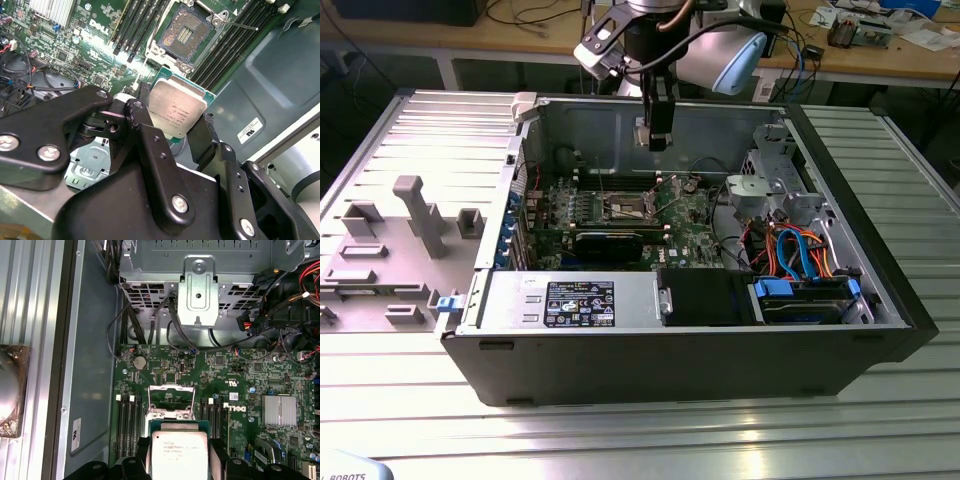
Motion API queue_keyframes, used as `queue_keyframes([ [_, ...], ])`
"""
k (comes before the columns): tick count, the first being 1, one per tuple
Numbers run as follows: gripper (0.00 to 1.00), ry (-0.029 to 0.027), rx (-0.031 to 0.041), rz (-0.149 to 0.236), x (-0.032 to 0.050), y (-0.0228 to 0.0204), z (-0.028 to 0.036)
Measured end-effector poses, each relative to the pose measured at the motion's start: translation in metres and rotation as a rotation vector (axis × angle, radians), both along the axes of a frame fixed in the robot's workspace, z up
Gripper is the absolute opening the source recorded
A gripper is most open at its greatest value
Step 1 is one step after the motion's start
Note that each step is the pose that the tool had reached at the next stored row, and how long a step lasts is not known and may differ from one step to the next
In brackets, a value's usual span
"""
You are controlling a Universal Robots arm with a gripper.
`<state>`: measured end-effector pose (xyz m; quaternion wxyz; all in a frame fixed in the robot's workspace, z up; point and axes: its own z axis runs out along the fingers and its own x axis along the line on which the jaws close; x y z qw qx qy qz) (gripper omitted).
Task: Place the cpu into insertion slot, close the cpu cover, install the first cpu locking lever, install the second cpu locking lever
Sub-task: 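Place the cpu into insertion slot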
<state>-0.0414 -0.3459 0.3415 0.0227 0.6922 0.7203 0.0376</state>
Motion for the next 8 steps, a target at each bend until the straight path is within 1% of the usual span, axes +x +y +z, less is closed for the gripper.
queue_keyframes([
  [8,0.55,0.0010,0.0001,-0.001,-0.0002,0.0000,-0.0028],
])
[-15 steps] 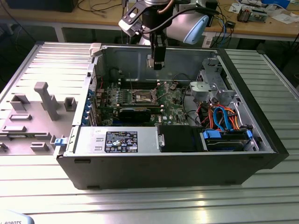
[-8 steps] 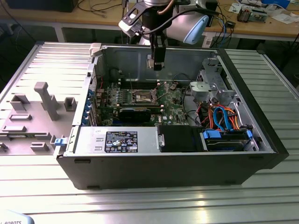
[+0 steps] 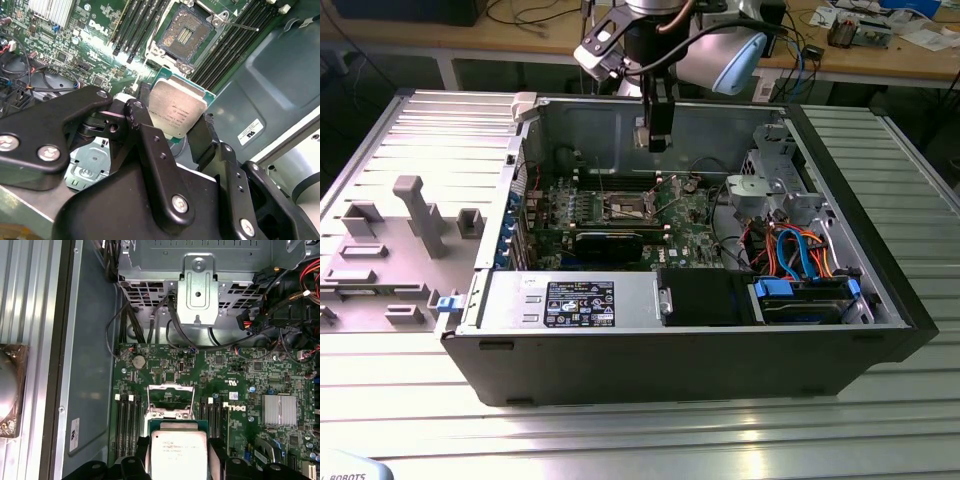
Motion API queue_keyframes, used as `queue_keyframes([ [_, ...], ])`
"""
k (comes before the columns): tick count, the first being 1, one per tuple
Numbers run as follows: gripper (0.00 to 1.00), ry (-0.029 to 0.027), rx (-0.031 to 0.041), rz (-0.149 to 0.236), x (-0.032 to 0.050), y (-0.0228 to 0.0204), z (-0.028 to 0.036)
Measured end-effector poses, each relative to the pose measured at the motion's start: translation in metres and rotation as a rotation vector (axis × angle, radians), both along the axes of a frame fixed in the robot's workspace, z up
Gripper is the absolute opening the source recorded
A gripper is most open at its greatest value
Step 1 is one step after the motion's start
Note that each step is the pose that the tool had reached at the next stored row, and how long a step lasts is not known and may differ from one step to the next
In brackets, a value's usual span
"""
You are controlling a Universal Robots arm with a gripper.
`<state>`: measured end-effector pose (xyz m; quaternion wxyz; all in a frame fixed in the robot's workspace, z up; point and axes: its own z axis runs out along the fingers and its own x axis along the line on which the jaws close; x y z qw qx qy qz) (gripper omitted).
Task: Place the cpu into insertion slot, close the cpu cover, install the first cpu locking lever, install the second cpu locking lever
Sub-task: 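Place the cpu into insertion slot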
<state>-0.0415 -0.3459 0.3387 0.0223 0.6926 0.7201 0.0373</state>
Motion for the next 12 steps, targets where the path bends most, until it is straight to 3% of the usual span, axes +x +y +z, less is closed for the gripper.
queue_keyframes([
  [5,0.55,0.0002,-0.0004,-0.016,-0.0023,0.0000,-0.0040],
  [12,0.55,0.0009,-0.0001,-0.016,-0.0025,0.0000,-0.0045],
])
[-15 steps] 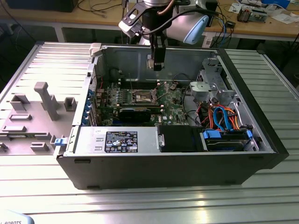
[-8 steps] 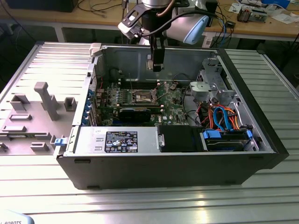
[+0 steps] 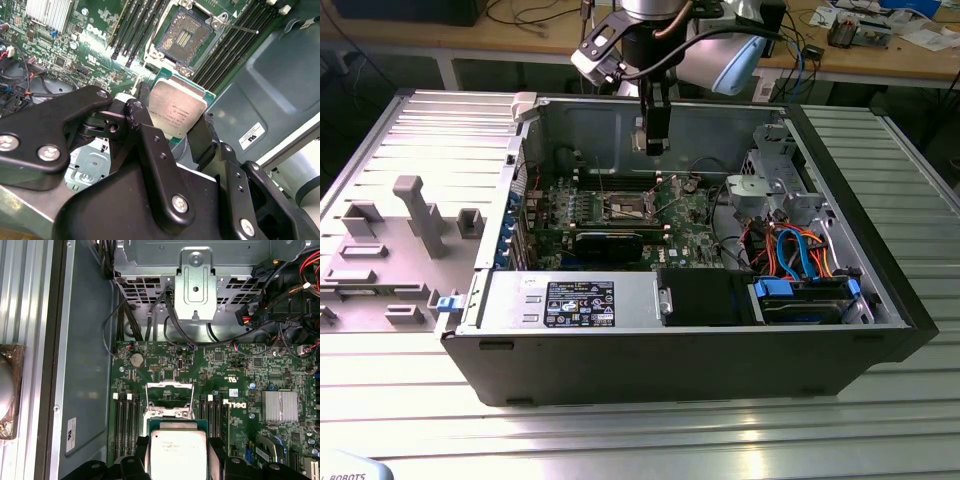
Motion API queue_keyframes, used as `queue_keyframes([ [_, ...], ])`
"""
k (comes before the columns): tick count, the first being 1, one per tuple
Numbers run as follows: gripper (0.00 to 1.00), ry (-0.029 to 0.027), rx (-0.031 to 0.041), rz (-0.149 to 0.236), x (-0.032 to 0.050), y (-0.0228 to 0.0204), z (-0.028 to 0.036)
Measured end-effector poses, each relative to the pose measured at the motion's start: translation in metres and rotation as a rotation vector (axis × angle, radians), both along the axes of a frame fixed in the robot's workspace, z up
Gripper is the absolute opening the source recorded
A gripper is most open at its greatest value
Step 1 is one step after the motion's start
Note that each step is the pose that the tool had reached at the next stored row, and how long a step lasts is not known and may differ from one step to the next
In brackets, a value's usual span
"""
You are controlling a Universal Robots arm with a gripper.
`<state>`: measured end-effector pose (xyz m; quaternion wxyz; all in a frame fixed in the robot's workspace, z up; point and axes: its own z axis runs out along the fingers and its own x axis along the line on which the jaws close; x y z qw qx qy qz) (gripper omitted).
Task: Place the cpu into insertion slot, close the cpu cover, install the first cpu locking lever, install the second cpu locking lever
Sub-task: 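Place the cpu into insertion slot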
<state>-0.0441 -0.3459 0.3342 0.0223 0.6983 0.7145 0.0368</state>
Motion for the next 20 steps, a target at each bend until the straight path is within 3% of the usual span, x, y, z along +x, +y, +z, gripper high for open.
queue_keyframes([
  [20,0.55,0.0004,0.0001,0.000,0.0000,0.0000,-0.0077],
])
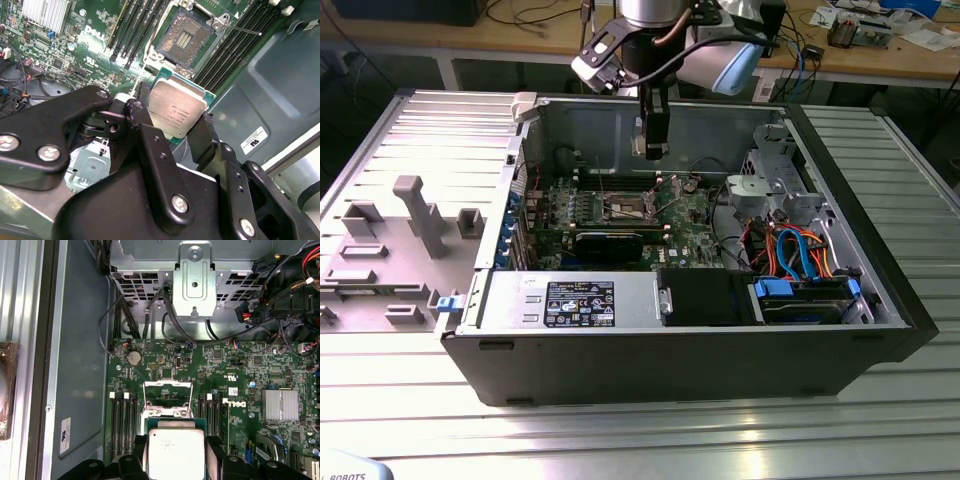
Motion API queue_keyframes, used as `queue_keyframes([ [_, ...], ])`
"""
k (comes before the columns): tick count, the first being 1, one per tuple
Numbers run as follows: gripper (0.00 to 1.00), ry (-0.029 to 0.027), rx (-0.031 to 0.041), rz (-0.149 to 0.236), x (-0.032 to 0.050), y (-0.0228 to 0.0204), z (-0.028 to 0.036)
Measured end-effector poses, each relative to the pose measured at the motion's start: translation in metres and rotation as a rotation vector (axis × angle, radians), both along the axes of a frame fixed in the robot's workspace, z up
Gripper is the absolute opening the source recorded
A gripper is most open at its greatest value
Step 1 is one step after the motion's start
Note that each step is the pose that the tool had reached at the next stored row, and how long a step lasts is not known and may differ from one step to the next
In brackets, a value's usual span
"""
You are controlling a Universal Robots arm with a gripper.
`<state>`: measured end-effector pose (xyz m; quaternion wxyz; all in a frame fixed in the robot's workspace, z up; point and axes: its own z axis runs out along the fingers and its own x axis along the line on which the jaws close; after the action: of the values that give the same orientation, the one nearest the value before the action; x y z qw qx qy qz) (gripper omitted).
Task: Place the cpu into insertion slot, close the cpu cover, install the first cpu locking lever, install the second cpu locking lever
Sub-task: 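Place the cpu into insertion slot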
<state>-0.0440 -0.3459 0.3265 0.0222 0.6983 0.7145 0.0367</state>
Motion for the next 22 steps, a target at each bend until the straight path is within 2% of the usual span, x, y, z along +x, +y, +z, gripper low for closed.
queue_keyframes([
  [6,0.55,0.0001,0.0000,0.000,-0.0002,0.0000,-0.0037],
  [8,0.55,0.0018,0.0000,-0.001,-0.0003,0.0000,-0.0061],
  [9,0.55,0.0041,0.0000,-0.005,-0.0003,0.0000,-0.0081],
  [10,0.55,0.0176,-0.0001,-0.011,-0.0003,0.0000,-0.0101],
  [22,0.55,0.0186,0.0000,-0.011,-0.0003,0.0000,-0.0121],
])
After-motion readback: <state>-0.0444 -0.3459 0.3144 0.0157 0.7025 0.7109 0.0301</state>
